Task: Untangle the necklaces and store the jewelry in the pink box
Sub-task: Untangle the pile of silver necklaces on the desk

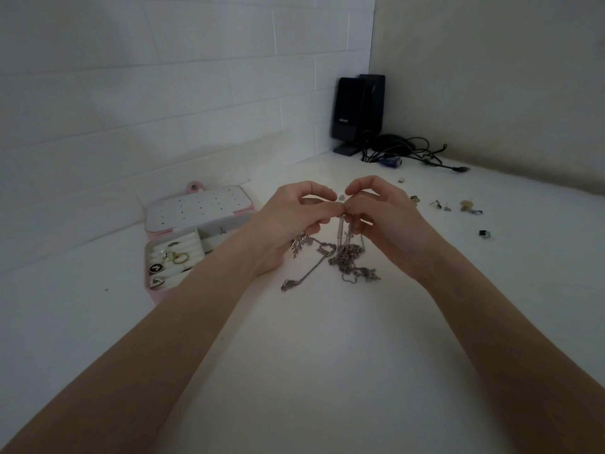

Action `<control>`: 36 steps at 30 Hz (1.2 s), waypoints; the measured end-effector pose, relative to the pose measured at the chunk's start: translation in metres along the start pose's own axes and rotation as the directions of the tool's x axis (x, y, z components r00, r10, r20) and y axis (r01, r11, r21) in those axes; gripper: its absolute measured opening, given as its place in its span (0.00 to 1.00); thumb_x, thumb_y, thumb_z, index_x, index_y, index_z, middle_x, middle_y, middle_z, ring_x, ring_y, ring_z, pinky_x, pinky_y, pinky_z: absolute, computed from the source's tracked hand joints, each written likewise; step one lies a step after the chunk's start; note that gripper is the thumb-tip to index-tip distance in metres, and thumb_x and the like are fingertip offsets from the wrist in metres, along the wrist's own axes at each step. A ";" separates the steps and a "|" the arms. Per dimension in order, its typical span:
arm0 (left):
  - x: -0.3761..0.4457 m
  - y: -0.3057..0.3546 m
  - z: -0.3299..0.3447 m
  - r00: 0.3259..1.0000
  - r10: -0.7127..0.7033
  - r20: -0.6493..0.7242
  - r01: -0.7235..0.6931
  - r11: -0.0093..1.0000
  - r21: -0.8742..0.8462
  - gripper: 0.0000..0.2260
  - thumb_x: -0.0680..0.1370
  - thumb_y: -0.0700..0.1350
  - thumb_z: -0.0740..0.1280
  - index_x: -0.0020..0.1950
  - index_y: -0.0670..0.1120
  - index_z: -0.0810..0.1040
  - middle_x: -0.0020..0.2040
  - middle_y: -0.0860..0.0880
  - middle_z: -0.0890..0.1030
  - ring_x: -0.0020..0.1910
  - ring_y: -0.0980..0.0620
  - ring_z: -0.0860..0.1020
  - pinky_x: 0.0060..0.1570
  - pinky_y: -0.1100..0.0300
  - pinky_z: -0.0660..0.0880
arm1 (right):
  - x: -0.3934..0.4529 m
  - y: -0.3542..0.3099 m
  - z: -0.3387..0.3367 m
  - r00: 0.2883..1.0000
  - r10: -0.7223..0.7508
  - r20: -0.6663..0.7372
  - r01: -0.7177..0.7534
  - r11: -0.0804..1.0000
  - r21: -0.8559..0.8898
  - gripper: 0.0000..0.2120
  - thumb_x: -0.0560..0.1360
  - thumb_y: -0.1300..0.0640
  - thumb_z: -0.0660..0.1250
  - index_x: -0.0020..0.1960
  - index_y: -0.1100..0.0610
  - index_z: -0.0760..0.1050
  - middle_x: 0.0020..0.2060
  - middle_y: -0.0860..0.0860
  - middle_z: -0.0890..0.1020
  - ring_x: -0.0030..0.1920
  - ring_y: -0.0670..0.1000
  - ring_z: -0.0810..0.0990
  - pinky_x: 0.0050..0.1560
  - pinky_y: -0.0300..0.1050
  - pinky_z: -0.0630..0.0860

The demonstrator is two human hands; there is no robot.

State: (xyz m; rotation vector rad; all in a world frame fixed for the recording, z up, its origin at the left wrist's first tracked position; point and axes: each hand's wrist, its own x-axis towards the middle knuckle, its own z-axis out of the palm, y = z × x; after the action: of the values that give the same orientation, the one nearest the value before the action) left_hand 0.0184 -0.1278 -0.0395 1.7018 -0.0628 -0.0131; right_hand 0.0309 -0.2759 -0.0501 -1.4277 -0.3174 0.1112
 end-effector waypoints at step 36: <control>0.000 -0.004 -0.001 0.995 0.097 -0.032 -0.085 0.961 0.262 0.06 0.70 0.37 0.72 0.41 0.46 0.77 0.40 0.44 0.82 0.38 0.51 0.79 0.39 0.62 0.76 | 0.001 0.006 0.002 0.968 -0.222 0.119 0.247 0.737 -0.630 0.18 0.69 0.67 0.69 0.43 0.48 0.64 0.35 0.50 0.80 0.29 0.41 0.72 0.34 0.33 0.72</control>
State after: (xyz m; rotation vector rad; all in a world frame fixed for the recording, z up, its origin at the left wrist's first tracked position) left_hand 0.0182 -0.1260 -0.0432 1.9601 -0.1136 0.1063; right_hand 0.0323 -0.2726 -0.0560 -2.0564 -0.6056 -0.2047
